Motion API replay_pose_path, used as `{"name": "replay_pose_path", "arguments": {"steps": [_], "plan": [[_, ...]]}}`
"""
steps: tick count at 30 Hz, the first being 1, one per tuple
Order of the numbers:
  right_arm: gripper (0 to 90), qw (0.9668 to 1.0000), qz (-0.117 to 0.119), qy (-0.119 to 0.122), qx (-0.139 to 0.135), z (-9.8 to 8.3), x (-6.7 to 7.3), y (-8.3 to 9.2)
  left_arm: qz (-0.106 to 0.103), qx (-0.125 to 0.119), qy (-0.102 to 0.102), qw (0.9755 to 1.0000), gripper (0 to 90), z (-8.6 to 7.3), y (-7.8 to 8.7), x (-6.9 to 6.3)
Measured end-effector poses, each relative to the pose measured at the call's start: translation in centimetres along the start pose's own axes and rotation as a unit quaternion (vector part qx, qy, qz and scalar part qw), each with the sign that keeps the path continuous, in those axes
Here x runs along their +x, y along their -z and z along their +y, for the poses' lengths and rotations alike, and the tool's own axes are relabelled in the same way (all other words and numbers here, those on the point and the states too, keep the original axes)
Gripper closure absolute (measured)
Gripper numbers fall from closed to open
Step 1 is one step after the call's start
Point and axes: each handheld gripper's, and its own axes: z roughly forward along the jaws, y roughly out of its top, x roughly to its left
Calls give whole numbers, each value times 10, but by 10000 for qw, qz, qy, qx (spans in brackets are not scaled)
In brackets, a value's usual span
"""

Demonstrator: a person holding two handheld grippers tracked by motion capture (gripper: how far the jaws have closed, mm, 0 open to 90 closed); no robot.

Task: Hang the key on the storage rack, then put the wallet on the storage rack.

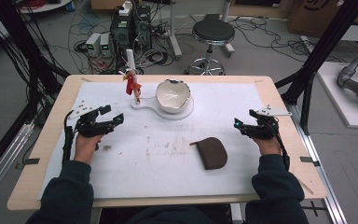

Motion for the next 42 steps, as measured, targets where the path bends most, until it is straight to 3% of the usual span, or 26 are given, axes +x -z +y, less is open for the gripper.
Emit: {"name": "replay_pose_path", "arguments": {"steps": [15, 19, 22, 23, 24, 26, 28, 29, 30, 31, 32, 33, 38, 40, 41, 42], "plan": [[235, 10000, 51, -43, 23, -2, 3, 3, -23, -60, 45, 10000, 215, 0, -1, 1], [235, 9992, 349, 44, 171, -3, 7, 0, -7, -42, 65, 10000, 215, 0, -1, 3], [228, 9962, 700, 102, 500, -7, 12, -9, -19, -55, 50, 10000, 215, 0, -1, 2], [228, 9962, 700, 102, 500, -7, 12, -9, -19, -55, 50, 10000, 215, 0, -1, 2], [228, 9918, 1018, 133, 763, -10, 18, -14, -29, -62, 32, 10000, 215, 1, -1, 0], [229, 9881, 1275, 170, 845, -10, 24, -16, -52, -59, 18, 10000, 215, 1, -1, 0], [231, 9809, 1718, 147, 904, -10, 29, -17, -59, -53, 21, 10000, 218, 1, -2, 0], [231, 9809, 1718, 147, 904, -10, 29, -17, -59, -53, 21, 10000, 218, 1, -2, 0], [232, 9747, 2019, 204, 934, -11, 34, -19, -73, -15, 2, 10000, 218, 1, -2, -1], [232, 9710, 2170, 199, 982, -11, 36, -19, -69, -29, -2, 10000, 218, 1, -3, -2], [232, 9710, 2170, 199, 982, -11, 36, -19, -69, -29, -2, 10000, 218, 1, -3, -2], [232, 9630, 2450, 234, 1097, -11, 41, -22, -86, 8, -30, 10000, 218, 1, -3, -3], [203, 9456, 2679, 276, 1824, -21, 51, -35, -96, 40, -43, 9999, 218, 1, -4, -5], [230, 9423, 2759, 38, 1897, -22, 49, -39, -111, 80, -67, 9999, 218, 1, -4, -6], [276, 9365, 2916, -44, 1947, -22, 47, -40, -134, 102, -71, 9998, 218, 0, -5, -6], [284, 9360, 2917, -74, 1971, -22, 47, -40, -134, 102, -71, 9998, 218, 0, -5, -6]]}}
